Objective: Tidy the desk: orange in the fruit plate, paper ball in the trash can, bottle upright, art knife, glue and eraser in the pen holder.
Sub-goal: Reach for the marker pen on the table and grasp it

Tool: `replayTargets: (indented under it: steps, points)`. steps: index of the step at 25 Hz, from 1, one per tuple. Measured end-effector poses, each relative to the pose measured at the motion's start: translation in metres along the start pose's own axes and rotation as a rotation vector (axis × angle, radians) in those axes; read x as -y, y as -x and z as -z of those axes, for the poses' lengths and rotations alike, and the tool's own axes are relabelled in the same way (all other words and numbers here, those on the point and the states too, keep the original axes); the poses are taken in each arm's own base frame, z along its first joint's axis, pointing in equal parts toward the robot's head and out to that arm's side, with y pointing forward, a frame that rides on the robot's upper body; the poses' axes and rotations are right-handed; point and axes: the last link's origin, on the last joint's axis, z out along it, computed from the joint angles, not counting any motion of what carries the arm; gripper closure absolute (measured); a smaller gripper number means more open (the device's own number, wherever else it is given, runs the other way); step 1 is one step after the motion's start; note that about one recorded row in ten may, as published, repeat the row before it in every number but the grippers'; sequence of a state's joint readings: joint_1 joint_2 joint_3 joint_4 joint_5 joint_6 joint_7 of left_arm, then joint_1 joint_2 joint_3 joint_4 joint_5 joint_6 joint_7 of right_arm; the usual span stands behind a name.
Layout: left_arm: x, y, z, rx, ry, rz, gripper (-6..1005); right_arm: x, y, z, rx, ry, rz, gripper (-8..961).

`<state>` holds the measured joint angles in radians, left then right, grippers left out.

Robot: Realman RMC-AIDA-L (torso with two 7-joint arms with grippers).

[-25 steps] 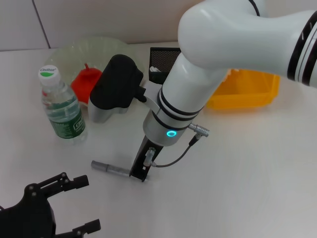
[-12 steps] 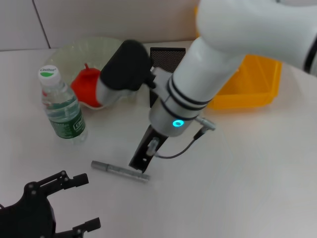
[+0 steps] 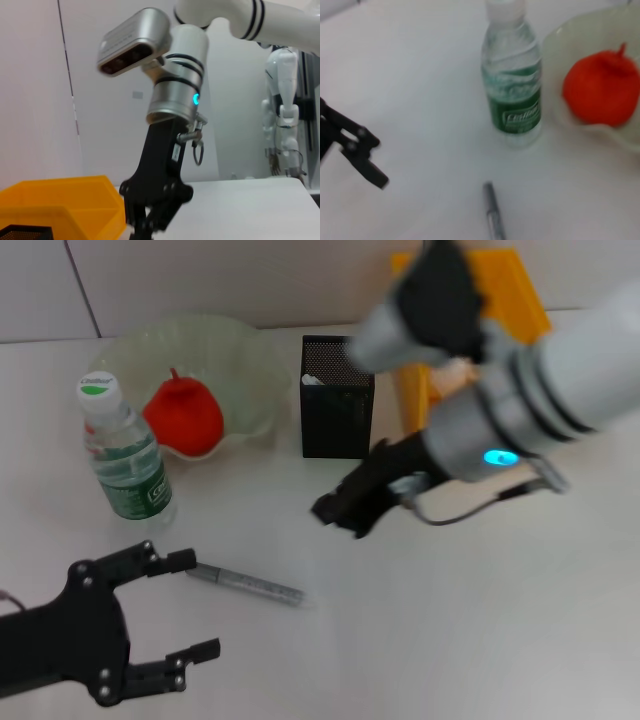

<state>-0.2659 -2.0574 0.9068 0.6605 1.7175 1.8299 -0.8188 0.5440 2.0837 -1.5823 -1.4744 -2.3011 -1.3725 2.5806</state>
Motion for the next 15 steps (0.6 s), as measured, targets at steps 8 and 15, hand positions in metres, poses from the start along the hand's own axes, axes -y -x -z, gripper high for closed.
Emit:
replayTargets:
  steps: [8,15]
  points:
    - [0.037,-0.016,-0.013,0.135,0.044,-0.062,202,0.019,-0.063,0.072,0.49,0.04,-0.018,874]
    - [0.061,-0.035,-0.027,0.206,0.08,-0.083,202,0.028,-0.126,0.1,0.853,-0.034,0.095,850]
